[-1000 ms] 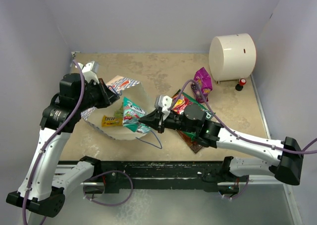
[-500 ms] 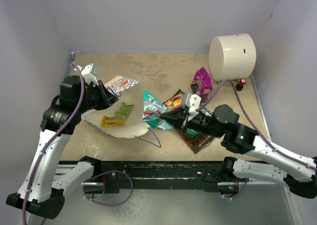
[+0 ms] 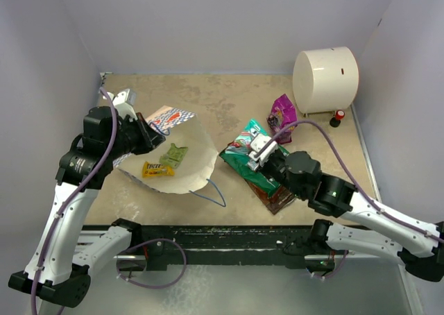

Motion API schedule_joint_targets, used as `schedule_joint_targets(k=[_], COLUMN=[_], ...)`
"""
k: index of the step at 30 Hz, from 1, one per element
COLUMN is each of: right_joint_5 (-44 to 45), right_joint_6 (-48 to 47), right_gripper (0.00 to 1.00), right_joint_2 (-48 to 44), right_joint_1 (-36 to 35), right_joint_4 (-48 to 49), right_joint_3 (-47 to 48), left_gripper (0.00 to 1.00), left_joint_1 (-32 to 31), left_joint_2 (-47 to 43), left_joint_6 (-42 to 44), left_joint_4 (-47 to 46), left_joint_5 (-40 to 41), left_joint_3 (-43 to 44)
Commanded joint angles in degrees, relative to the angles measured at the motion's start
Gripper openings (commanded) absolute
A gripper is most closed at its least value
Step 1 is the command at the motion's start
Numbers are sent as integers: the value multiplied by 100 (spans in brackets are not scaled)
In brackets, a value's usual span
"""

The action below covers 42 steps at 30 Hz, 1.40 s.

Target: Take the snacks out of the paper bag

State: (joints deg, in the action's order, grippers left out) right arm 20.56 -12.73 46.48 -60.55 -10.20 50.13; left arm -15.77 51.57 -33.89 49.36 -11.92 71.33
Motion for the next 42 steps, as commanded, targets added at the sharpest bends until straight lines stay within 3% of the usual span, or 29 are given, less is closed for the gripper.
schedule_joint_targets(k=[1,7,19,29,40,41,42], right_joint_5=[261,-466,-1119,-1409,-1976,-1983,-1982], right_joint_6=[-1095,-1895,-2711,-2706,-2362,-2313,-2261], right_gripper=[0,0,0,0,0,3,14], right_joint_2=[-47,163,316,283,731,694,633], right_joint_1=[454,1154,1449,1671,1676,1674,1678], right_joint_4=[532,523,157,192,-309,-380,-469], right_joint_3=[-377,-752,-1360,-1749,-1421,-1348,-1252], left_gripper=[0,0,0,0,0,0,0], left_joint_1=[22,24,21,26,24,24,24], left_joint_2=[-18,96,265,253,7,-10,-22], left_joint_6=[8,145,440,409,166,156,147], left_joint_4=[-87,-67,-9,13,-71,-68,-74], left_joint_5=[20,-21,-176,-249,-216,-207,-201], left_joint_3=[151,302,486,470,262,255,258])
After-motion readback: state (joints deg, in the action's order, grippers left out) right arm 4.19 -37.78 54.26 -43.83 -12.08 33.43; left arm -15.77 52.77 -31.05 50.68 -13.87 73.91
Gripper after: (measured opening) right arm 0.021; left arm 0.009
